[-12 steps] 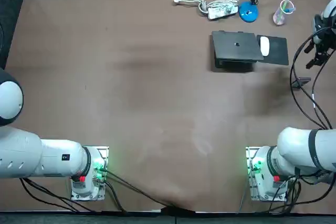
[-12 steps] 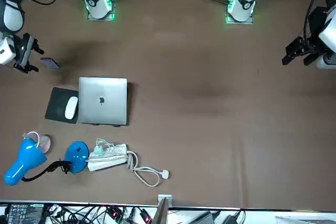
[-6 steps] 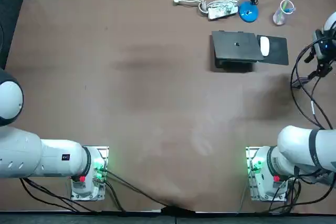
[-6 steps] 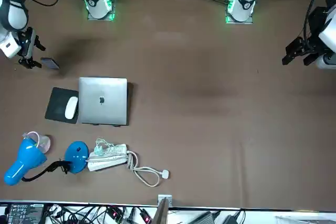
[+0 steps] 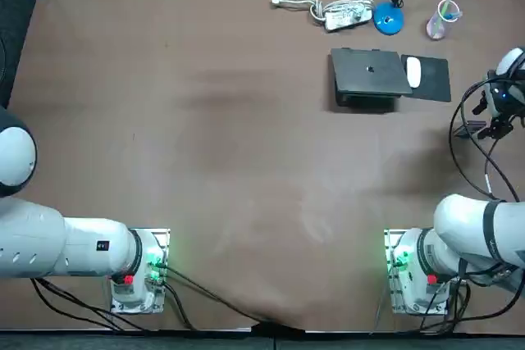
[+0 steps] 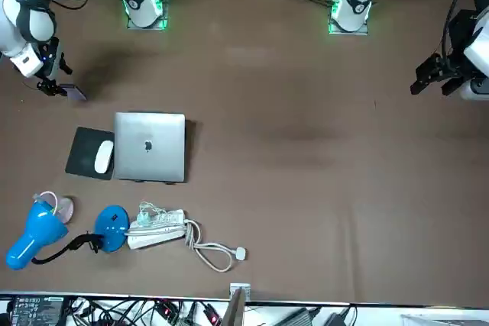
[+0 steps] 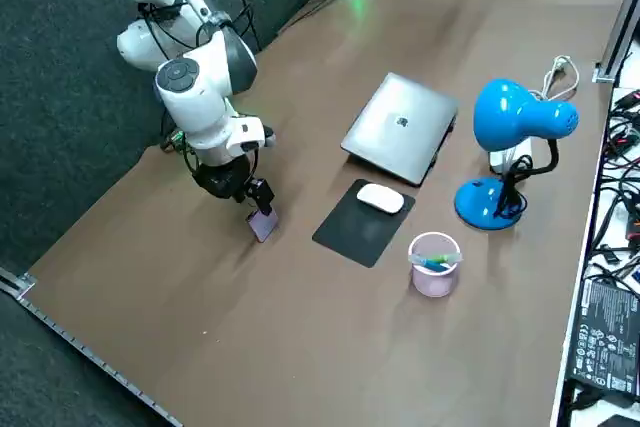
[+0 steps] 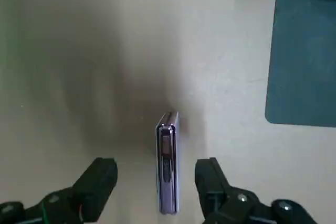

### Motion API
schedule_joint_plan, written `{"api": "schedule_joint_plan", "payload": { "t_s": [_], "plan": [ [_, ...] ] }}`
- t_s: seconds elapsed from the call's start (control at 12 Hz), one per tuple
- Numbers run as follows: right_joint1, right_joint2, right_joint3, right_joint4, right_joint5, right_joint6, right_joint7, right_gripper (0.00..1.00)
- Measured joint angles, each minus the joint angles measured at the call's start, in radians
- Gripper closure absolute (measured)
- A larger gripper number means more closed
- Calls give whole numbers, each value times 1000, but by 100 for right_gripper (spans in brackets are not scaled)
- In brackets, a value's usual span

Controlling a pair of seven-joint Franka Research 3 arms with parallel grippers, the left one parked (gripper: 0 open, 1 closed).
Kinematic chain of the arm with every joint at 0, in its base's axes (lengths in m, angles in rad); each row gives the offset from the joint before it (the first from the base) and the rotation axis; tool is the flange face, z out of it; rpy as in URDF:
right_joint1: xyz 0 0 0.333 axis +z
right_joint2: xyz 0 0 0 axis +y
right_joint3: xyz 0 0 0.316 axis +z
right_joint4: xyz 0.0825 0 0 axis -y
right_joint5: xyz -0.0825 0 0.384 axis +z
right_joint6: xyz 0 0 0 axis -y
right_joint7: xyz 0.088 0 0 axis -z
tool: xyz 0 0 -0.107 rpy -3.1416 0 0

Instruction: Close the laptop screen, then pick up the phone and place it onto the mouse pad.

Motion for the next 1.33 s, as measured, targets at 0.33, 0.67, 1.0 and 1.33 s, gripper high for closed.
{"api": "schedule_joint_plan", "payload": {
  "t_s": [0.33,0.67,1.0,1.33],
  "plan": [
    [0,23,4,-11,0,49,-2,31],
    [0,43,8,-8,0,96,3,78],
    [13,39,28,25,0,108,62,78],
    [120,35,39,150,29,89,155,78]
  ]
}}
